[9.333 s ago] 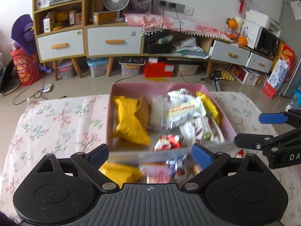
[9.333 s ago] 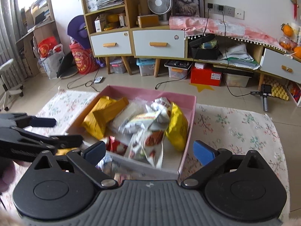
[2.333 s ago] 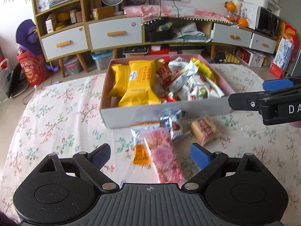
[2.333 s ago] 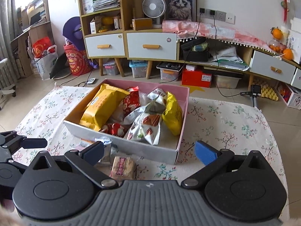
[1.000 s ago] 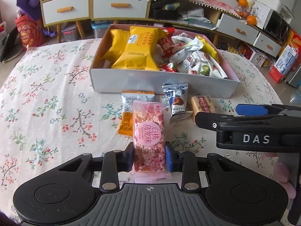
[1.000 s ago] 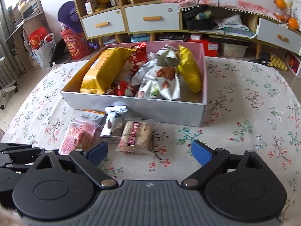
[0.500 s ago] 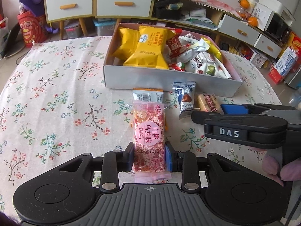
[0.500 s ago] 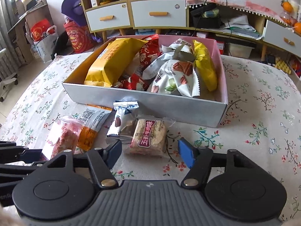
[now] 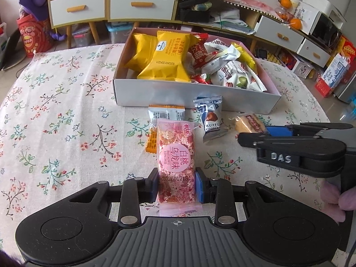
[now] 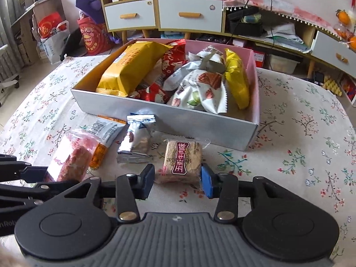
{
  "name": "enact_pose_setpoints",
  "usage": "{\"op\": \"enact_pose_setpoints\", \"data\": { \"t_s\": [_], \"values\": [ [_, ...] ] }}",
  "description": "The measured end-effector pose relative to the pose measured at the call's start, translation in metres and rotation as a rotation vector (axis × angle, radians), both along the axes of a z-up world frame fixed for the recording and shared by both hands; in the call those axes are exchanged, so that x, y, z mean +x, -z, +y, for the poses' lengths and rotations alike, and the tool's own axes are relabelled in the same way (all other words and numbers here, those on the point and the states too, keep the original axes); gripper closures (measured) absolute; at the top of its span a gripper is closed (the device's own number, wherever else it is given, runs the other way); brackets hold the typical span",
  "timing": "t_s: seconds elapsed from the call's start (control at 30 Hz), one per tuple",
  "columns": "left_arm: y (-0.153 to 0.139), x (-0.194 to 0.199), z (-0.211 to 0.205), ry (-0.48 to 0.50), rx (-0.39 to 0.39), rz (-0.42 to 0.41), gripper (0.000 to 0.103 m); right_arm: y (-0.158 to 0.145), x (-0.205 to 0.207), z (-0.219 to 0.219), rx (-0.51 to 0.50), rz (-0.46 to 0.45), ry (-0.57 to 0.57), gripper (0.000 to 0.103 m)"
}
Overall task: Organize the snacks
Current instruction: 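Grasp the pink peach-oolong candy bar with the left tool while the right tool grasps a wrapped cake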
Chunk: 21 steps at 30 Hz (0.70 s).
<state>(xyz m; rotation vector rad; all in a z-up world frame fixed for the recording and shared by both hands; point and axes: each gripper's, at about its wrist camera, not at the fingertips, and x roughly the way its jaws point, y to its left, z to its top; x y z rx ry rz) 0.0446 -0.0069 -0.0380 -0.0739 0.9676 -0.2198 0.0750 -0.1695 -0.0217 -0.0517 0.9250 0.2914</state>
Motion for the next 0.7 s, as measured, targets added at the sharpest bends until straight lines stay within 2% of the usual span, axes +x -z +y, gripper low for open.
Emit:
{"op": "enact_pose_setpoints", "data": {
  "t_s": [0.33, 0.7],
  "values": [
    [-0.001, 0.000, -0.001, -0.004, -0.016, 0.003, 0.074, -0.004, -0.001, -0.022, 0.014, -0.003, 0.016, 0.070],
    [-0.026, 0.001, -0.012, 0.000, -0.138, -0.013, 0.074, -0.017, -0.001, -0.044, 0.059, -0.010, 0.034, 0.072]
  ]
}}
